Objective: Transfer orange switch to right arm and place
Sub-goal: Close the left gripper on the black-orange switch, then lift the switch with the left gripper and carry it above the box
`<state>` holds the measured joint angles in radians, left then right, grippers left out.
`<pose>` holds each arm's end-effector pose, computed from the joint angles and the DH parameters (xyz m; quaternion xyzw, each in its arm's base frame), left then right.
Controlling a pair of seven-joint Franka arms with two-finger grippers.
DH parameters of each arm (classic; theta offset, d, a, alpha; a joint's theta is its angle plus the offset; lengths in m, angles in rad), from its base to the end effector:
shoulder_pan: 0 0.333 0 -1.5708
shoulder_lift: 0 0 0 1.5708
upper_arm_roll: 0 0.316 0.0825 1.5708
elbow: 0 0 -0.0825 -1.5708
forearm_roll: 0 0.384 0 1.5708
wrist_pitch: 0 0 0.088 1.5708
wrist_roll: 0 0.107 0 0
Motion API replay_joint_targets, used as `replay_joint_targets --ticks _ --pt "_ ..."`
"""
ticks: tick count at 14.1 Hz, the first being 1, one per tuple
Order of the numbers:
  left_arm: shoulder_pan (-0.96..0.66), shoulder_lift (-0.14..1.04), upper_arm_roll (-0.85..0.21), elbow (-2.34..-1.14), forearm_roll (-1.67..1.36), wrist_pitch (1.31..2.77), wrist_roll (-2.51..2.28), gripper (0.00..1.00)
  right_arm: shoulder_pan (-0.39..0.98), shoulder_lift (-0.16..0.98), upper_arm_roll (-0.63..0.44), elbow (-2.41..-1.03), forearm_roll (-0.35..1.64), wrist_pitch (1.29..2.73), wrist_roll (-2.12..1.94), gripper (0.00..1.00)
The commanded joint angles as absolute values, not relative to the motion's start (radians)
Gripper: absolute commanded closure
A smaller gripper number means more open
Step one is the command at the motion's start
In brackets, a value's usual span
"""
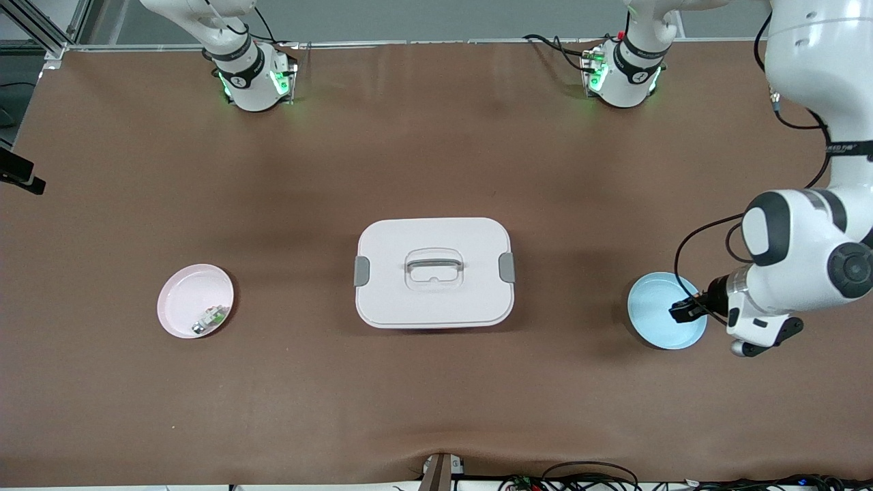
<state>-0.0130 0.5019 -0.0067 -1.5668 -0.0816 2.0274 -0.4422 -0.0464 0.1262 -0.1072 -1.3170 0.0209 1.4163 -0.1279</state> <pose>0.6845 -0.0175 0.3491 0.9727 0.2281 -0.0288 0.0321 0.5712 -0.0810 0.6578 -0.9998 0.0110 0.0125 0.0054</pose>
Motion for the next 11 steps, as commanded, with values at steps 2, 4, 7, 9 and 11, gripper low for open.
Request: replay_joint_targets --ticks 2,4,7,9,11 --pt "-0.017 0.387 -0.018 -1.568 -0.089 1.990 -0.596 0.76 -0.063 0.120 -0.100 -1.319 0.014 1.416 -0.127 0.00" --pt "-0.021 0.365 -0.029 -1.517 -0.113 1.916 -0.685 0.76 -0.060 0.120 -0.098 -1.319 0.015 1.420 -0.129 0.00" --pt "-0.017 0.364 -0.070 -1.441 -0.205 1.865 -0.820 0.76 -0.060 0.120 -0.098 -1.319 0.025 1.419 -0.138 0.00" --pt "-0.015 0.342 -0.081 -1.433 -0.274 1.865 -0.865 0.76 -0.060 0.120 -0.097 -1.318 0.023 1.420 -0.138 0.00" --pt "-0.018 0.325 -0.095 -1.433 -0.348 1.865 -0.887 0.76 -0.060 0.120 -0.097 -1.318 0.028 1.417 -0.140 0.00"
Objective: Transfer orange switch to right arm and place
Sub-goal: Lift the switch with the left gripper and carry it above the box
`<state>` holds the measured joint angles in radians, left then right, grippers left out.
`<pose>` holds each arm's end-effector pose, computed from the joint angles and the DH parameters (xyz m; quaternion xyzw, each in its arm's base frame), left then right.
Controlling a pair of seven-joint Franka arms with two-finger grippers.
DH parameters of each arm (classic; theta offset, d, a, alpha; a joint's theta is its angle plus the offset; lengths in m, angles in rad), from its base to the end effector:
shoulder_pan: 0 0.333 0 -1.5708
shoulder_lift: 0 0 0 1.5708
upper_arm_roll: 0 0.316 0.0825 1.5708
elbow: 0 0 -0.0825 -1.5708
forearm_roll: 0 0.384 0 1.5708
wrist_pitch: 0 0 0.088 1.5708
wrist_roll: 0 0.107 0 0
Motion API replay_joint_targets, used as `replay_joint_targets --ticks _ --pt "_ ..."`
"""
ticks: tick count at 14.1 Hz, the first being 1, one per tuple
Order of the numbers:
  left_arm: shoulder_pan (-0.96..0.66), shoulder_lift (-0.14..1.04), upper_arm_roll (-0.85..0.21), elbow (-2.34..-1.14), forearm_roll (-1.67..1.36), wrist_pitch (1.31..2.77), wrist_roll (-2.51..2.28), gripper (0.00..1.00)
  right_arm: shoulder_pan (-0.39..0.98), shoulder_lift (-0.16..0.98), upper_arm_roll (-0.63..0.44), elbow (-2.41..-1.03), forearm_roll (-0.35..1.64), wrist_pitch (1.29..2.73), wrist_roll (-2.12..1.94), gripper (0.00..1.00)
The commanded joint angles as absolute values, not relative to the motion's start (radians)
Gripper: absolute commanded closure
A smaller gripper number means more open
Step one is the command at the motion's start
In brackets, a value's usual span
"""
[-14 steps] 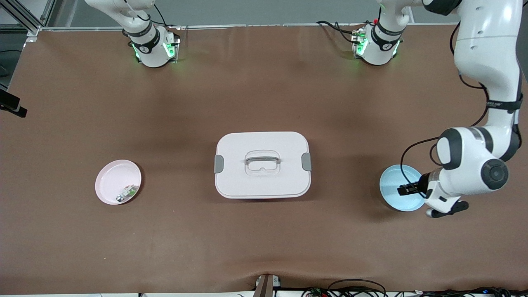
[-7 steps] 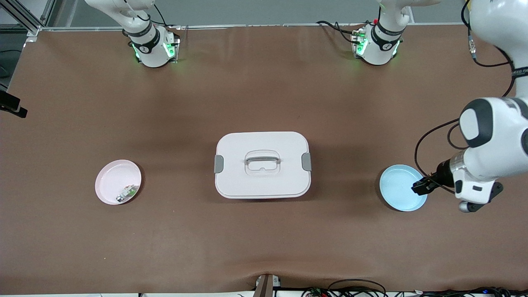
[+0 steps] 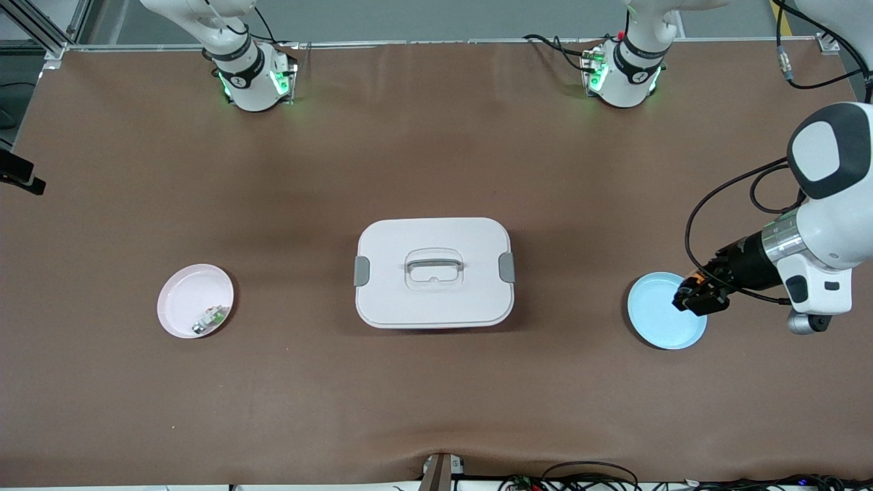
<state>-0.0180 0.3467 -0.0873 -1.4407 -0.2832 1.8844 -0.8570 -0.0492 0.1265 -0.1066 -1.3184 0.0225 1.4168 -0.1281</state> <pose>0.6711 -0.0832 0.5065 0.9030 0.3995 -0.0268 0.1560 0.5712 -0.0821 0.6571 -0.9998 0.0119 0.0129 0.0063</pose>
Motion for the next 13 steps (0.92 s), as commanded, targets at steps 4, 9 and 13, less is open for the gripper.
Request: replay_joint_targets --ticks 4,9,13 --pt "-0.021 0.324 -0.149 -1.433 -0.484 1.867 -0.994 0.76 -0.066 0.120 -0.100 -1.319 0.041 1.419 -0.212 0.00" --pt "-0.084 0.322 -0.183 -1.431 -0.652 1.888 -1.141 0.76 -0.086 0.123 -0.098 -1.321 0.095 1.420 -0.210 0.00" --pt "-0.243 0.328 -0.178 -1.433 -0.660 2.063 -1.415 0.76 -0.133 0.123 -0.097 -1.364 0.261 1.408 -0.213 0.00"
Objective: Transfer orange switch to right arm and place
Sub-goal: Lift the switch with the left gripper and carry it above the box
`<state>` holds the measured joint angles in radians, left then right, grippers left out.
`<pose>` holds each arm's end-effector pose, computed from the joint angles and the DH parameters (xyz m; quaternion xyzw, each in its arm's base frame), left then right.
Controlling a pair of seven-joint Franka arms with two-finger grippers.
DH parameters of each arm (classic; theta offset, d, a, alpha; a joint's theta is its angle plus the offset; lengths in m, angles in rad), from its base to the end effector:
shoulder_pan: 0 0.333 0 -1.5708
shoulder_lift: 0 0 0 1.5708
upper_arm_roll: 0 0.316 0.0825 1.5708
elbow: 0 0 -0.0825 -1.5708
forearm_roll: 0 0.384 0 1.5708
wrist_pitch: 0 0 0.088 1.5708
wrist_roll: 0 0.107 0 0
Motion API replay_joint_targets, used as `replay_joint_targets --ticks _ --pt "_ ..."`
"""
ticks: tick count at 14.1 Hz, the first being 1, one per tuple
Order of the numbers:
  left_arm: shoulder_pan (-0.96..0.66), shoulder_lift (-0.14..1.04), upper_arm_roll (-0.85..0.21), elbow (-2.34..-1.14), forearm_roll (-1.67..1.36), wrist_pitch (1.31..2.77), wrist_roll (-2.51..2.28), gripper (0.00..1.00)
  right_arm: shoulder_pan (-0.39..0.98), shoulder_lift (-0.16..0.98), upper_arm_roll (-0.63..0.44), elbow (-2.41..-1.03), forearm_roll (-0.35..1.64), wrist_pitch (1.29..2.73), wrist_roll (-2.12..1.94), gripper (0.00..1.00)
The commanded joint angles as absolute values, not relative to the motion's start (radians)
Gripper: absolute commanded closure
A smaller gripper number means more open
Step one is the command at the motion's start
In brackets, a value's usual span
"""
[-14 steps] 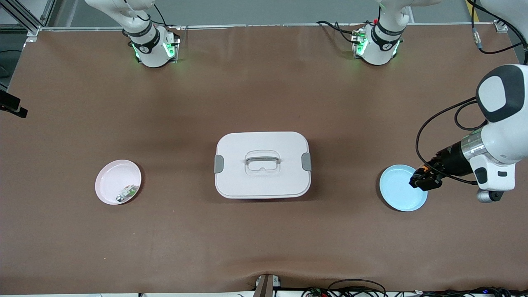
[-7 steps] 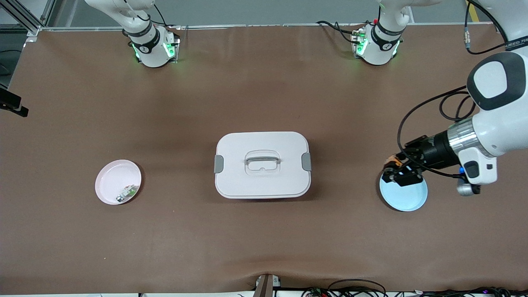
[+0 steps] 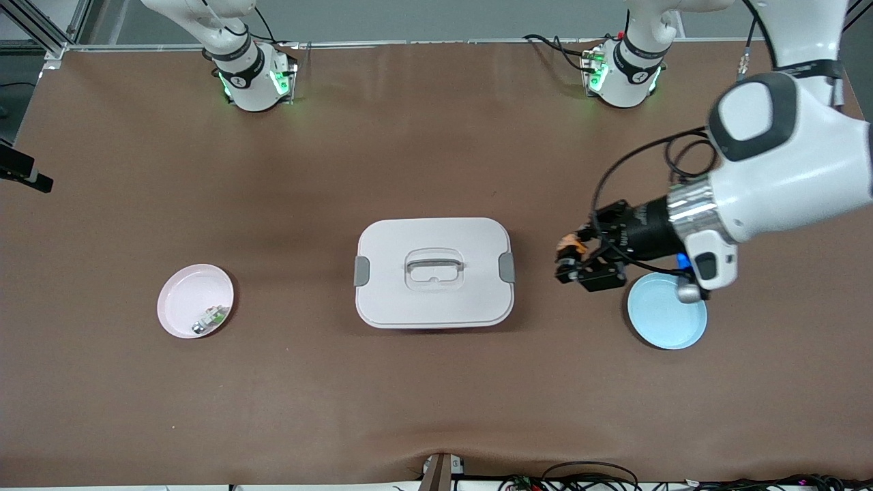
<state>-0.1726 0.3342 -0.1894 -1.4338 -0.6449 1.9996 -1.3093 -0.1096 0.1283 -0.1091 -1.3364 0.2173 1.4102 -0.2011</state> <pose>0.6357 -0.2584 0.5438 0.7811 0.5183 -0.1705 0.3037 0.5698 -0.0951 0.6498 -0.9946 -0.0060 0.0053 0.1039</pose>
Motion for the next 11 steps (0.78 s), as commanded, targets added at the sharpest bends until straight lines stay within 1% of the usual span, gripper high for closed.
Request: replay_joint_targets --ticks 1,5,8,10,11 --pt "-0.279 0.333 -0.176 -1.433 -0.660 2.094 -1.452 0.76 -0.126 0.123 -0.094 -1.365 0.271 1.408 -0.204 0.00" --pt "-0.420 0.357 -0.169 -1.433 -0.657 2.230 -1.586 0.76 -0.114 0.123 -0.095 -1.402 0.489 1.434 -0.192 0.00" --pt "-0.524 0.390 -0.158 -1.433 -0.655 2.334 -1.667 0.76 -0.086 0.121 -0.094 -1.463 0.607 1.509 -0.193 0.00" --pt "-0.621 0.412 -0.106 -1.433 -0.655 2.397 -1.713 0.76 -0.043 0.117 -0.092 -1.502 0.658 1.563 -0.193 0.00" --pt "-0.680 0.425 -0.063 -1.433 -0.655 2.416 -1.735 0.76 -0.005 0.104 -0.092 -1.534 0.666 1.606 -0.192 0.00"
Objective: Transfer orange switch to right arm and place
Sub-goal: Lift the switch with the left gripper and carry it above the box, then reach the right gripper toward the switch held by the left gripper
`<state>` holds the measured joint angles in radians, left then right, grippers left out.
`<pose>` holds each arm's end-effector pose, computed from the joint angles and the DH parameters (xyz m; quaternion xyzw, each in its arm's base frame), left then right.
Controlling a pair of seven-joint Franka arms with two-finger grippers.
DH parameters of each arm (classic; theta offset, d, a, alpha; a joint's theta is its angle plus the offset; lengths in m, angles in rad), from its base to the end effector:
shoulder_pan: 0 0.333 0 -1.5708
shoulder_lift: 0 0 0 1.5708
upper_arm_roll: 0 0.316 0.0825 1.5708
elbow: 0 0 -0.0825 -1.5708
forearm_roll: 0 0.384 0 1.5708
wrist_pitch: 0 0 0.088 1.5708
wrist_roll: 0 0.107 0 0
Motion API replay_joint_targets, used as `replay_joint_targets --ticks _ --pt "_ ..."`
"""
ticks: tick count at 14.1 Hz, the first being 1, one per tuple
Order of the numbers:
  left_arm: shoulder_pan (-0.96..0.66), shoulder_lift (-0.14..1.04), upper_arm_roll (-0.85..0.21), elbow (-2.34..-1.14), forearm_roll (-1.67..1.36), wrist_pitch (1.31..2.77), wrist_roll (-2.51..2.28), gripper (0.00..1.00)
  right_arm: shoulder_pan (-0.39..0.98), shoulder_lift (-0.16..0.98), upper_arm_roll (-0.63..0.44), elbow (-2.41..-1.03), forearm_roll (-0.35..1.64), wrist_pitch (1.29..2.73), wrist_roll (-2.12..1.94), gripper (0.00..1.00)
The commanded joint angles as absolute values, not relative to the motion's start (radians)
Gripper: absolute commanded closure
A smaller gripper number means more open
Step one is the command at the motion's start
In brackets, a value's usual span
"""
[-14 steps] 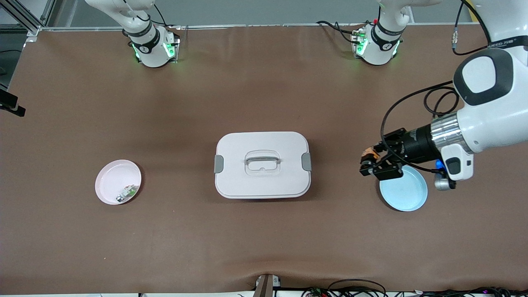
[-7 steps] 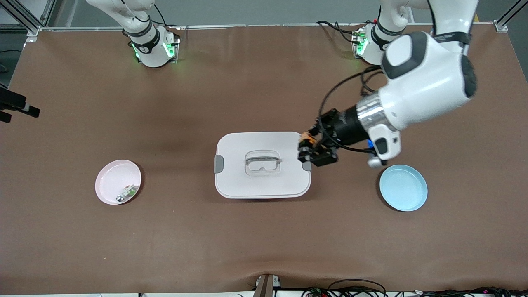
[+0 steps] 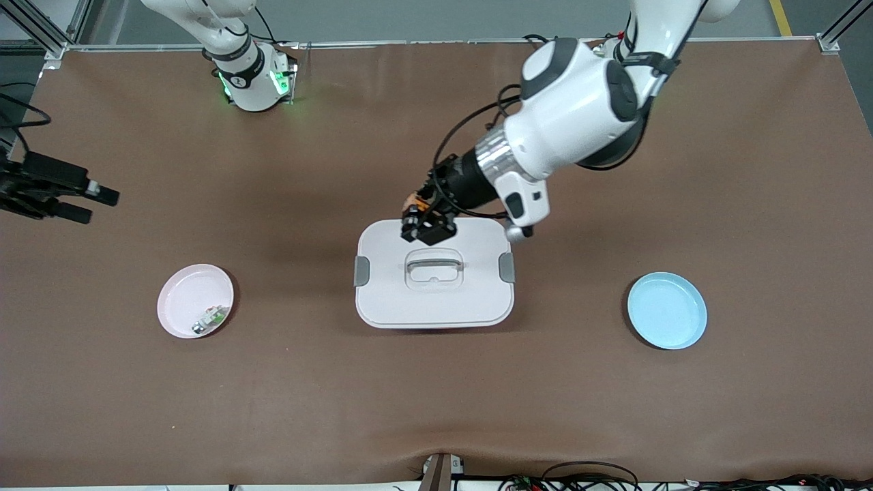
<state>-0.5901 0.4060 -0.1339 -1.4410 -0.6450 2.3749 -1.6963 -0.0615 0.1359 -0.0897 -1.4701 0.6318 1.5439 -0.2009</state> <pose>0.5486 -0.4701 0.5218 0.7204 0.5775 -0.1890 0.3343 0.5965 -0.0216 0.6122 -0.9517 -0.0227 -0.0245 0.3053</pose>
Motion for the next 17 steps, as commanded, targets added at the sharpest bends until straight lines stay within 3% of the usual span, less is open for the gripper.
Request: replay_joint_targets --ticks 1,4,8,14,17 --pt "-0.737 0.437 -0.025 -1.433 -0.657 2.418 -1.767 0.76 0.023 0.083 -0.092 -1.578 0.667 1.653 -0.189 0.00" --pt "-0.825 0.475 0.014 -1.431 -0.655 2.418 -1.902 0.76 0.129 0.020 -0.091 -1.730 0.678 1.823 -0.189 0.00" --pt "-0.865 0.512 0.015 -1.410 -0.653 2.418 -2.092 0.76 0.169 0.012 -0.092 -1.831 0.783 1.897 -0.189 0.00" --pt "-0.870 0.526 0.017 -1.371 -0.653 2.418 -2.145 0.76 0.172 -0.028 -0.089 -1.980 0.842 1.921 -0.204 0.00" --pt "-0.880 0.535 0.020 -1.362 -0.653 2.418 -2.143 0.75 0.199 -0.025 -0.090 -1.991 0.867 1.878 -0.209 0.00"
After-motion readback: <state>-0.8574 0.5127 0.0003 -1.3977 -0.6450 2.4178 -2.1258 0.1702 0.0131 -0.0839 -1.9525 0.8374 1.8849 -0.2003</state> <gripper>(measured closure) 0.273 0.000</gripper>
